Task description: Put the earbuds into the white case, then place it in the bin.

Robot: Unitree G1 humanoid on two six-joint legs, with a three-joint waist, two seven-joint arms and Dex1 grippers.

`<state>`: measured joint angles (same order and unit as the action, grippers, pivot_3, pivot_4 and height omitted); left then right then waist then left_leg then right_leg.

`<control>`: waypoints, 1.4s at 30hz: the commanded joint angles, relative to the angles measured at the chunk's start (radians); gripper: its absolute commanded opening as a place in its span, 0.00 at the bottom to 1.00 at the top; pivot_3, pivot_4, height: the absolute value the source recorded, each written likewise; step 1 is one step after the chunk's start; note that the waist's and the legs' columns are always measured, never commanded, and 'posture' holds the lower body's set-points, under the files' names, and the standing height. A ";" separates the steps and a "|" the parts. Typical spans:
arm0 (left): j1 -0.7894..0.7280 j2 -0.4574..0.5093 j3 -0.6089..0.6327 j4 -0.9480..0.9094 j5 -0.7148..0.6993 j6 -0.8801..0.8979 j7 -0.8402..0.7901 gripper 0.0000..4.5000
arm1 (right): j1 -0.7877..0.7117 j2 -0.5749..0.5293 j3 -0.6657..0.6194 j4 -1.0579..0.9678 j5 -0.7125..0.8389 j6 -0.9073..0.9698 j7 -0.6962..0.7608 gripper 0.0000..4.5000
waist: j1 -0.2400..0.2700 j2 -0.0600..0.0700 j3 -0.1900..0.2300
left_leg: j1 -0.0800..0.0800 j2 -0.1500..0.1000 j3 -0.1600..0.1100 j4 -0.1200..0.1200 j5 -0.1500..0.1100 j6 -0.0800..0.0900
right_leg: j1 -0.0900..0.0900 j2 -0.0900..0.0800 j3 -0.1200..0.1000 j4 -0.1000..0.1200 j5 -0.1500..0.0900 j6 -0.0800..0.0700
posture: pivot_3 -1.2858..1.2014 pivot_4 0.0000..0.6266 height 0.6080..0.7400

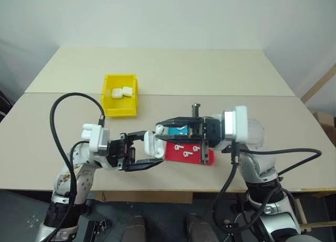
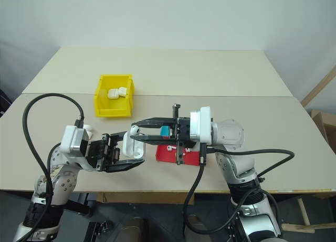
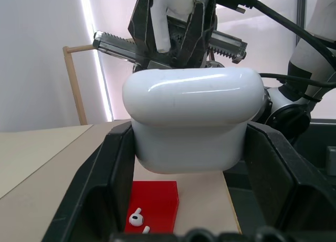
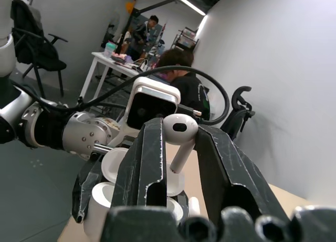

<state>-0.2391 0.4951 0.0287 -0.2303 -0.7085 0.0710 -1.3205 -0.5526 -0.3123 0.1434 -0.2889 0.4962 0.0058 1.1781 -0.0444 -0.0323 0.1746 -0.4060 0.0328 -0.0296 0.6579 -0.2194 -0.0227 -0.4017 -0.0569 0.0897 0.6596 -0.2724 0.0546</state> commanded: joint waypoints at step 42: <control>-0.040 -0.033 -0.002 -0.022 -0.009 0.005 -0.024 0.62 | -0.011 -0.074 0.055 0.076 -0.055 -0.134 0.049 0.96 | 0.000 0.000 0.000 | 0.000 0.000 0.000 0.000 0.000 0.000 | 0.000 0.000 0.000 0.000 0.000 0.000 | 0.52 0.24 1.00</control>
<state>-0.2580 0.4717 0.0159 -0.2195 -0.6982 0.0914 -1.3555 -0.5563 -0.3759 0.1801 -0.1988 0.4474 -0.1271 1.2005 -0.0445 -0.0323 0.1746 -0.4060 0.0328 -0.0296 0.6579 -0.2194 -0.0227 -0.4017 -0.0568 0.0897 0.6596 -0.2724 0.0546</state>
